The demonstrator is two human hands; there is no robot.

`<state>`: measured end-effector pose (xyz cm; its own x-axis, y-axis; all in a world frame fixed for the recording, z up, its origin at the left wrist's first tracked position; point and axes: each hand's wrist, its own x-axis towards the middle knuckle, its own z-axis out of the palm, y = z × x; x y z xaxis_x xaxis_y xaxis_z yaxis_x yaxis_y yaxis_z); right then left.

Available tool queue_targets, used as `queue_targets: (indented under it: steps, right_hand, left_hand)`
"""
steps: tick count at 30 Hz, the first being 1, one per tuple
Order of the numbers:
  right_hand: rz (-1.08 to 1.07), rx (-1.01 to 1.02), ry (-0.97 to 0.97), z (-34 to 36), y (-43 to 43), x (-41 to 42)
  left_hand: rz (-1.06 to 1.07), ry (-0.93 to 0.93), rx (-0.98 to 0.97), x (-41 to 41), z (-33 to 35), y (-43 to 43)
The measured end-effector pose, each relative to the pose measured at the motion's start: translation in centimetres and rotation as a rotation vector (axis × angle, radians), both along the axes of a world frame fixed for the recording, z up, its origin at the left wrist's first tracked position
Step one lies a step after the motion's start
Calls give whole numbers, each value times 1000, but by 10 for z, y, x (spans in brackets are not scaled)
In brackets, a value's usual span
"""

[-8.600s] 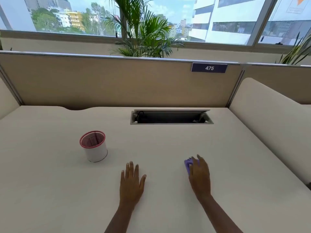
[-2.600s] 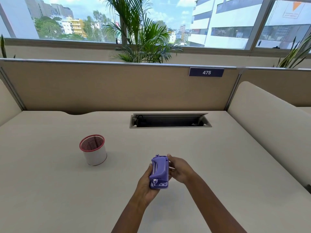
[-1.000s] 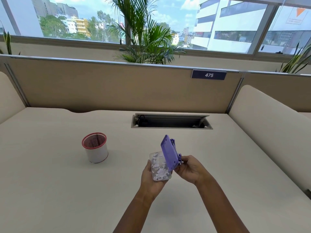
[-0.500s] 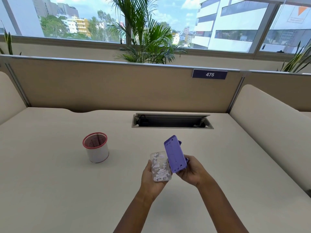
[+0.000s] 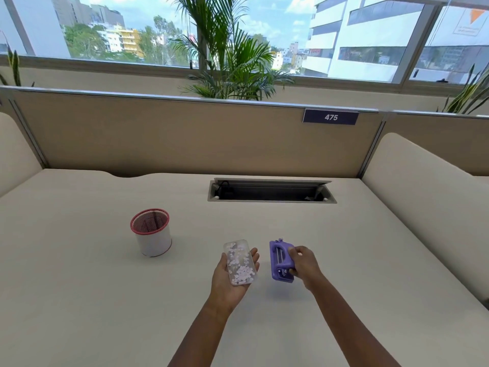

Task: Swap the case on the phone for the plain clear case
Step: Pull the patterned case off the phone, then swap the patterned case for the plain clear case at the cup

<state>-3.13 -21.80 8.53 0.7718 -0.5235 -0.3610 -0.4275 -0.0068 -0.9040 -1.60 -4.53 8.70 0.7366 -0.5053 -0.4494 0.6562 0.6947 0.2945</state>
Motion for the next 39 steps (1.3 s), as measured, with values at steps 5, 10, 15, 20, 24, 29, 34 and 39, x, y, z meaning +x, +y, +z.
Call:
queue_targets:
  steps: [5,10,15,20,24,29,34,39]
  right_hand:
    - [2,-247,97,-23,-11,0]
    - [-13,-304,146,-36,-18,1]
    - [-8,-312,154,-42,-22,4]
    - [0,-342,152,-43,-24,5]
    - [28,-443,255,-30,-17,0]
    - [106,-674,159,2,17,0]
    - [340,-420,-7,24,61,4]
    - [428,-514,-32,25,83,9]
  left_hand:
    - [2,-22,66,4,0,1]
    - [10,-9,112,7,-3,-1]
    - [1,21,153,10,-4,-4]
    - [-34,23,149,11,3,-4]
    - [-56,15,124,16,1,-5]
    - [-39,3,102,25,3,-6]
    - [9,-6,76,38,3,-10]
    - [-4,-33,80,47,0,-10]
